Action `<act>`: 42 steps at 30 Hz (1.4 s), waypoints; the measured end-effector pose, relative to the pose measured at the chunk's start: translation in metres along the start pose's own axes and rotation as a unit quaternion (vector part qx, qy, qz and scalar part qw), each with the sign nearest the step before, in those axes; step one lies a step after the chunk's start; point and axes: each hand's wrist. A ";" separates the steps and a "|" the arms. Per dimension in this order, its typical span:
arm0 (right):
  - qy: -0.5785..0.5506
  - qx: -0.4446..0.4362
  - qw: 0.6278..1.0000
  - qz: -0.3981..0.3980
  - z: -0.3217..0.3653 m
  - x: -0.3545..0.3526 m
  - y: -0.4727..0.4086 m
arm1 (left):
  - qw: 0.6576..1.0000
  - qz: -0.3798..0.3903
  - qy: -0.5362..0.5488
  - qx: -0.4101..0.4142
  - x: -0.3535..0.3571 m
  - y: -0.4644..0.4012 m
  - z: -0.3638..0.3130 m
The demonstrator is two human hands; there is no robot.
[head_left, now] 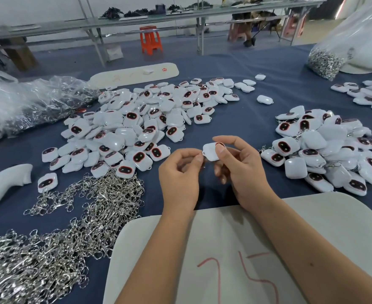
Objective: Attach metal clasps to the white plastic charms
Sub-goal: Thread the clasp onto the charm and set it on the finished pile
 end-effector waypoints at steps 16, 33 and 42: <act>0.100 -0.047 0.993 -0.042 0.001 0.006 0.007 | 0.938 0.055 -0.296 0.172 -0.008 0.000 -0.002; -0.021 -0.115 0.912 -0.394 0.016 -0.013 -0.001 | 0.987 0.114 0.006 -0.114 0.069 -0.020 -0.020; 0.077 -0.254 0.868 -0.420 0.028 -0.029 -0.003 | 0.981 0.152 0.060 -0.104 0.103 -0.028 -0.023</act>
Point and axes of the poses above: each hand's wrist, its own y-axis away from the middle knuckle, its own x-axis out of the palm, z = x × y, and after that the axes turned 12 degrees about x, right-handed
